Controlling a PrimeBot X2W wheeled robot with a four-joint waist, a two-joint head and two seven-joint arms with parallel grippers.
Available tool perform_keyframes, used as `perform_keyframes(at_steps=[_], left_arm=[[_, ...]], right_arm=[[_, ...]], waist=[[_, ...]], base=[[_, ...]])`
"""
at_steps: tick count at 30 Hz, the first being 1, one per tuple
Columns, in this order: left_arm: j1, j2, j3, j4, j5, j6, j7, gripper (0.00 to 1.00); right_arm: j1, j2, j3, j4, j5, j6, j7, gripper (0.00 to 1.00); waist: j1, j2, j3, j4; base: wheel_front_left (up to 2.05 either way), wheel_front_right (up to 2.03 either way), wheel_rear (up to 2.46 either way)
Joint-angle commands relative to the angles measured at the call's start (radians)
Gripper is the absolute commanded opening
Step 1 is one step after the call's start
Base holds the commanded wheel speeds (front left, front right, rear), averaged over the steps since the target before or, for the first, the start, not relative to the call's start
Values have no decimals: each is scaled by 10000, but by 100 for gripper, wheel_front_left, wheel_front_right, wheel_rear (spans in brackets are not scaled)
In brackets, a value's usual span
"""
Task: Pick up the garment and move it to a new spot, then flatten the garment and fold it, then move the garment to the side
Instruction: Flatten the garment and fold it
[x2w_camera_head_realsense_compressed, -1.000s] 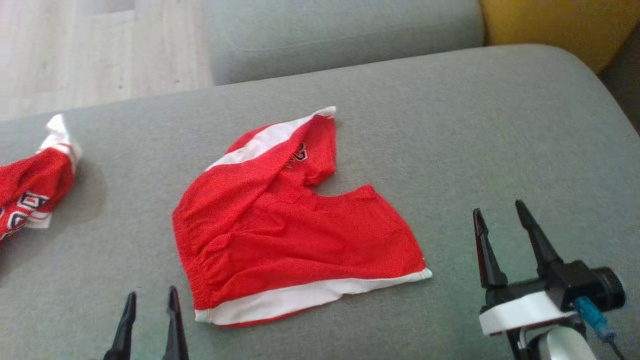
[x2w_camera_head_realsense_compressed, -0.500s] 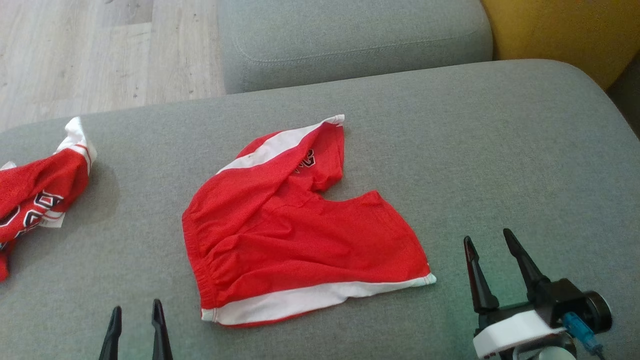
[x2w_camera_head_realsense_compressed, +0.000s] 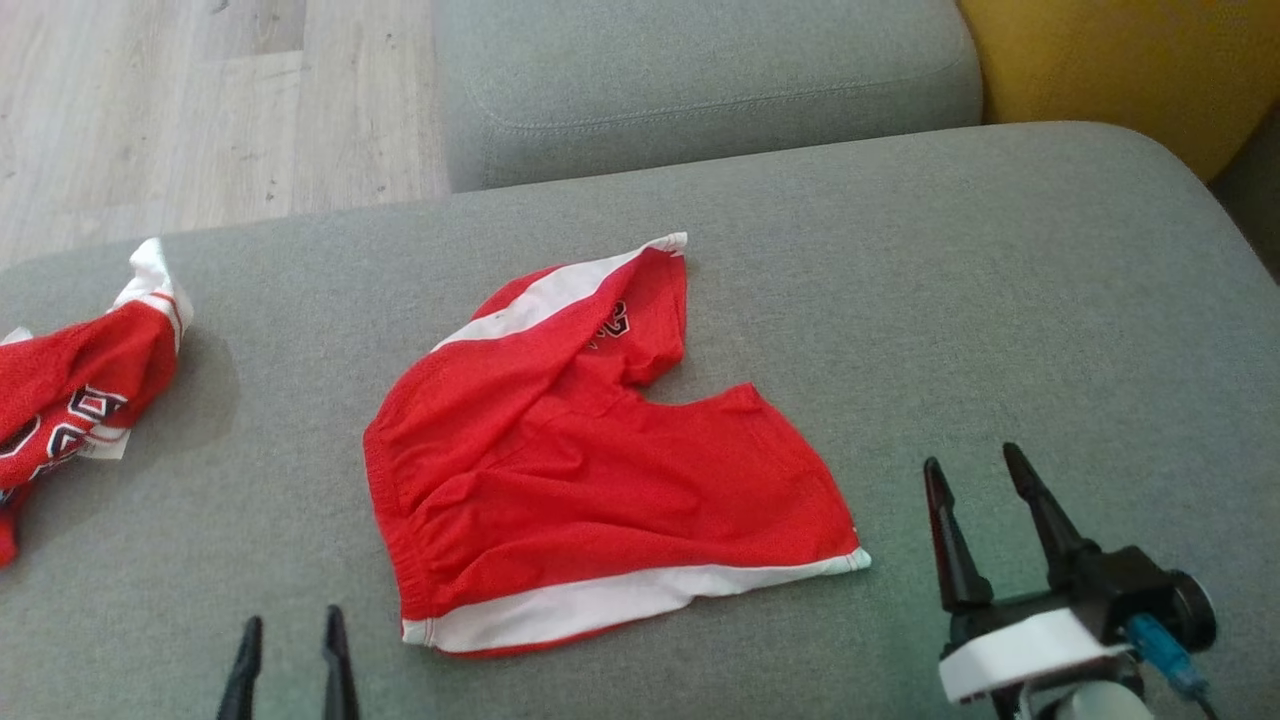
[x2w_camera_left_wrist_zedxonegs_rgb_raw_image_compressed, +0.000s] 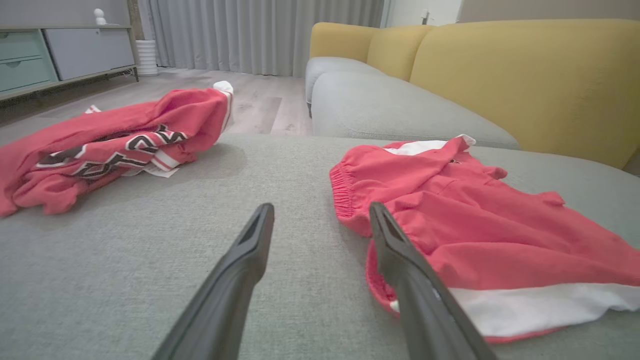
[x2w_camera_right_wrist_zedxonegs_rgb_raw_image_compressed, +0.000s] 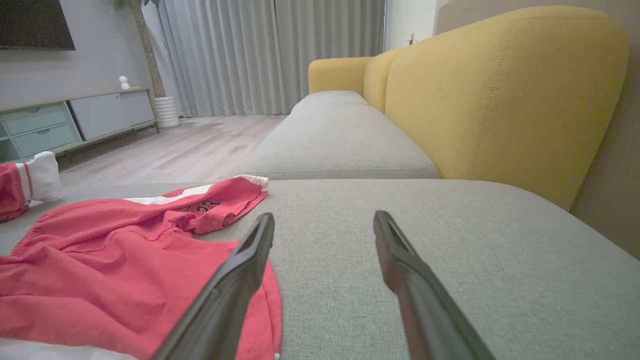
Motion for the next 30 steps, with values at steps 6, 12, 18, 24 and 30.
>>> perform_keyframes(at_steps=[6, 12, 18, 24, 30], left_arm=[[-49, 134, -543, -1291, -72, -252, 2441, 100], [251, 405, -837, -1714, -306, -350, 3760, 100], [262, 450, -876, -1697, -547, -362, 4085, 100], [63, 478, -933, -1447, -647, -383, 3897, 100], [-211, 565, -1173, -1182, -780, -450, 3705, 100]], right_arm=[[-827, -90, 1854, 533, -284, 77, 2155, 100], [-814, -127, 2234, 790, -323, 77, 3843, 100], [-804, -93, 1684, 765, -755, 77, 4218, 100], [-934, -51, 1310, 814, -947, 77, 4128, 100], [-1139, -41, 1411, 1003, -707, 77, 3969, 100]], waist=[[0, 0, -42, -59], [0, 0, 129, -110], [0, 0, 384, -157], [0, 0, 572, -174], [0, 0, 695, -124]], base=[[0, 0, 0], [0, 0, 0], [0, 0, 0], [0, 0, 0], [0, 0, 0]])
